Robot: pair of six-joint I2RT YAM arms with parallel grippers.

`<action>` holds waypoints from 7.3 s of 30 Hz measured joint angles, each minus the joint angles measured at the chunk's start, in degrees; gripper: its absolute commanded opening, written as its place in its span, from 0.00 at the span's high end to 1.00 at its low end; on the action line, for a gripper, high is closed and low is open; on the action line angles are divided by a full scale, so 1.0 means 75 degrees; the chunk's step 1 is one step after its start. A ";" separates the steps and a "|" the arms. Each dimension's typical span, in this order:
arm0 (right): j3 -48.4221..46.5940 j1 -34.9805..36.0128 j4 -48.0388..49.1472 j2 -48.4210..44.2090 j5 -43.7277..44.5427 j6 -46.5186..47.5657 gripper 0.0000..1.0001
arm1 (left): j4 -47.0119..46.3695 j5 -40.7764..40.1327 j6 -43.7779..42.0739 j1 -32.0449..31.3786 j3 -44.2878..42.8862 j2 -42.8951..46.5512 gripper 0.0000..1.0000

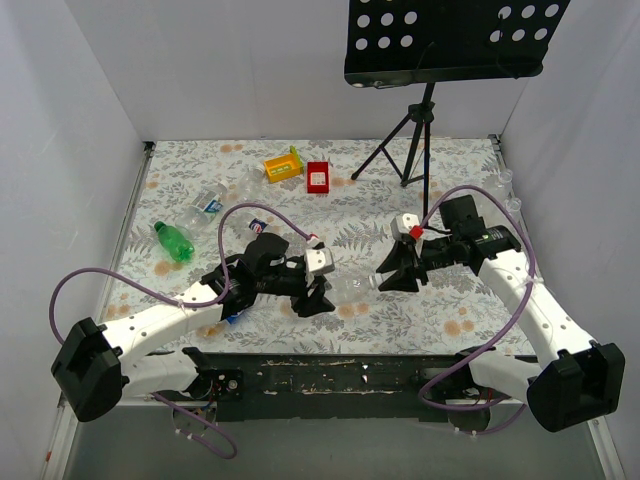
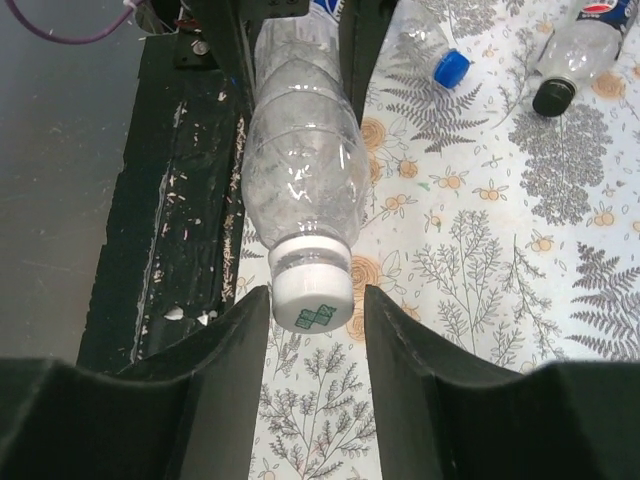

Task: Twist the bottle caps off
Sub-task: Unscrew the bottle cap from the plastic bottle, then place the bottle cap at the center of the board, then place the plastic bottle at the center of the board.

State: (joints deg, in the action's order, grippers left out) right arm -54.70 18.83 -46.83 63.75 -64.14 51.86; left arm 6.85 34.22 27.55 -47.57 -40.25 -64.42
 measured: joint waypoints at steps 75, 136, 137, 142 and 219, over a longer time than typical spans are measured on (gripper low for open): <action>0.0702 -0.0965 0.4261 0.1061 -0.0099 -0.9203 0.95 | -0.0388 -0.3643 -0.0443 -0.1061 -0.0347 -0.0367 0.88; 0.1888 -0.4351 0.2480 0.0697 0.6528 -0.2299 0.91 | -0.0501 -0.0965 -0.0239 0.0778 0.1676 0.2862 0.86; 0.1891 -0.4354 0.2664 0.0796 0.6674 -0.2355 0.90 | -0.0600 -0.0968 -0.0230 0.0778 0.1676 0.2868 0.86; 0.1894 -0.4360 0.3436 0.1408 0.7067 -0.2585 0.85 | -0.0854 -0.0953 -0.0175 0.0778 0.1676 0.2804 0.86; -0.1250 -0.0758 -0.3098 0.1265 -0.0988 0.2655 0.50 | -0.2929 -0.0117 0.1810 -0.0440 0.0586 -0.0510 0.87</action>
State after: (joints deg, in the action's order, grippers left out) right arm -64.07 13.15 -70.06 73.23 -71.55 71.77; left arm -15.11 33.34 41.12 -50.87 -35.86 -68.25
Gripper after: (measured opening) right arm 0.580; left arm 0.490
